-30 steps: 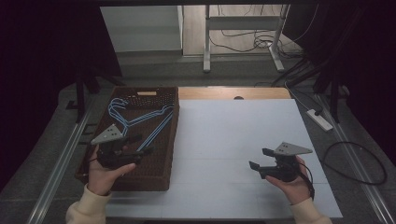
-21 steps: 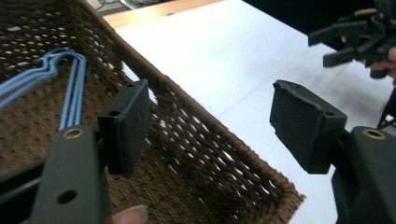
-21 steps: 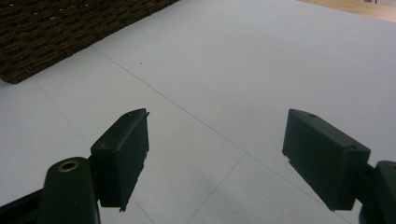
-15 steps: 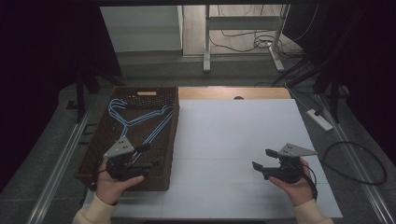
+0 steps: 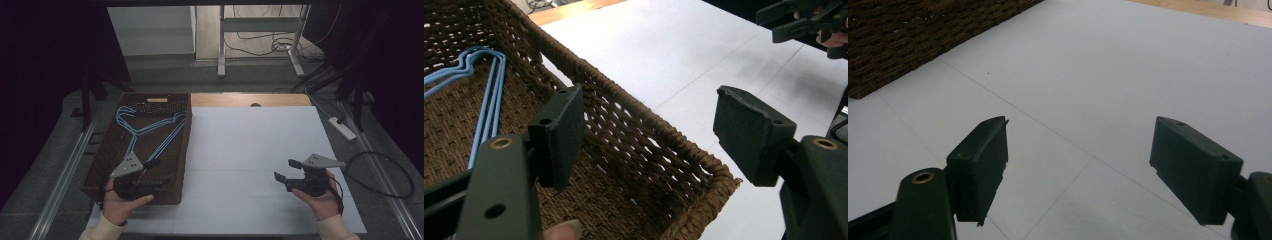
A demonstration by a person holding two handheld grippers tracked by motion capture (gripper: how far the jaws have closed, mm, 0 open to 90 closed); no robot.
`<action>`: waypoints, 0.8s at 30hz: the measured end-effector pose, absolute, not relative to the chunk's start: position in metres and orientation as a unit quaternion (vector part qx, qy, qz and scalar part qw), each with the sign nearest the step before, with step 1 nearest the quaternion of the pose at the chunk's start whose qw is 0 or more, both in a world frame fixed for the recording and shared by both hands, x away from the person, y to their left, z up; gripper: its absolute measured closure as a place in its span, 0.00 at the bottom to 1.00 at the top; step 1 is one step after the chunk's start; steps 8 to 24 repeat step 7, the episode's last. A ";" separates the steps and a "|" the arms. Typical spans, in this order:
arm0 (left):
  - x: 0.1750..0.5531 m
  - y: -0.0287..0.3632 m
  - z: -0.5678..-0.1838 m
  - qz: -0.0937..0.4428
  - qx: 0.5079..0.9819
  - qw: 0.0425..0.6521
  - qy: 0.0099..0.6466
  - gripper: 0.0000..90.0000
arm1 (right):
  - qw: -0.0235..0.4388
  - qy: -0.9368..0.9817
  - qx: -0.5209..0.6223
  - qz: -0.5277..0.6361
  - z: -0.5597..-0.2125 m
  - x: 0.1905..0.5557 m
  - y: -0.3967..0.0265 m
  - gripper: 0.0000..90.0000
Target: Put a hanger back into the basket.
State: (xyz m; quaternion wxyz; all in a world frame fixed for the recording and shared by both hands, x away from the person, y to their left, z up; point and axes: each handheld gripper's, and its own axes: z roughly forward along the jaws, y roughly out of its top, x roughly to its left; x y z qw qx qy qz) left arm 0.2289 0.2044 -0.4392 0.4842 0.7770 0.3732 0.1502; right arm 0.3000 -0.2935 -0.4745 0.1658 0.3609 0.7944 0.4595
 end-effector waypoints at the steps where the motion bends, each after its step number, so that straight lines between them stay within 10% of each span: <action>1: 0.229 0.204 -0.440 0.150 0.778 0.483 0.373 0.33 | 0.166 0.795 0.360 0.460 -0.474 0.300 -0.293 0.26; 24: 0.229 0.203 -0.441 0.147 0.779 0.483 0.373 0.32 | 0.165 0.795 0.358 0.461 -0.474 0.300 -0.294 0.26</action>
